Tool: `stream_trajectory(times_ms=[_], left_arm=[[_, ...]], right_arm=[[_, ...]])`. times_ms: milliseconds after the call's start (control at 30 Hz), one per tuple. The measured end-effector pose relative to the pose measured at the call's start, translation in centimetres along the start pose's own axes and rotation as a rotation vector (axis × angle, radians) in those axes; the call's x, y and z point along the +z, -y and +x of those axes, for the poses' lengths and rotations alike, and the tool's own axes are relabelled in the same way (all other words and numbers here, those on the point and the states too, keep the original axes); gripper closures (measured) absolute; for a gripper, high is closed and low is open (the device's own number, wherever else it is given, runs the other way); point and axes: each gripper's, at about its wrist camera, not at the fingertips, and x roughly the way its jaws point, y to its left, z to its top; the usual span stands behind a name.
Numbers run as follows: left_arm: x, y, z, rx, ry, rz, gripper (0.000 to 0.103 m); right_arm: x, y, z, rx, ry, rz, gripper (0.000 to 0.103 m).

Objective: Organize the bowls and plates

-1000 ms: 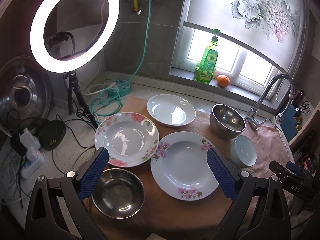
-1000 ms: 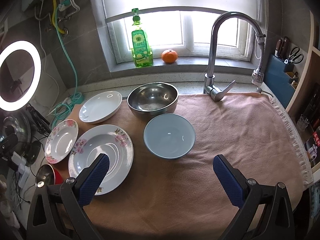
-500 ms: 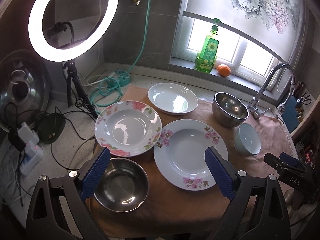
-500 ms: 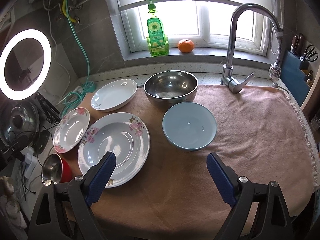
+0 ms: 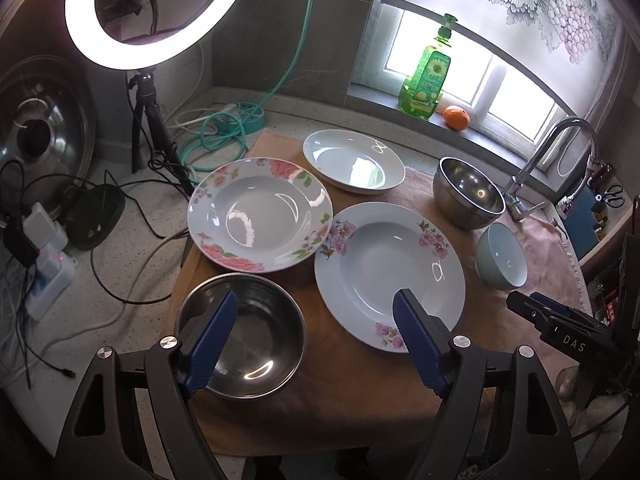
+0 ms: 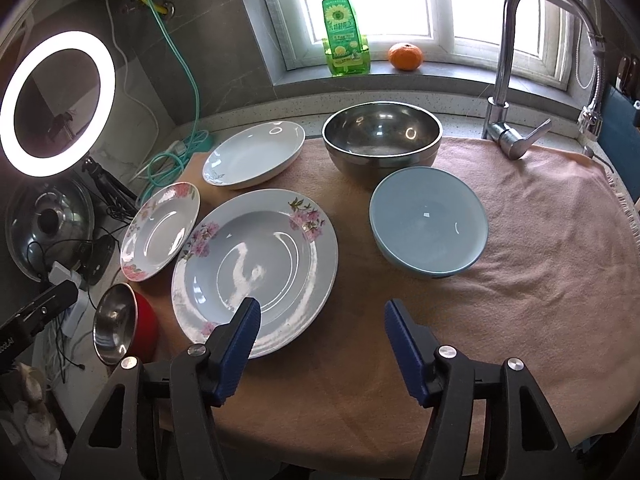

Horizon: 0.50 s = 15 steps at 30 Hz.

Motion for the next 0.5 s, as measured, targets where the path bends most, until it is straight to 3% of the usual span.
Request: stream_trajectory(times_ms=[200,500], left_arm=[[-0.6,-0.3,0.5,-0.005,-0.027,-0.031,0.028],[-1.0,-0.8,1.0,0.006,-0.033,-0.075,0.029]], right_arm=[[0.7,-0.6,1.4,0.014,-0.025,-0.039,0.055],[2.7,-1.6,2.9,0.033,-0.041,-0.125,0.056]])
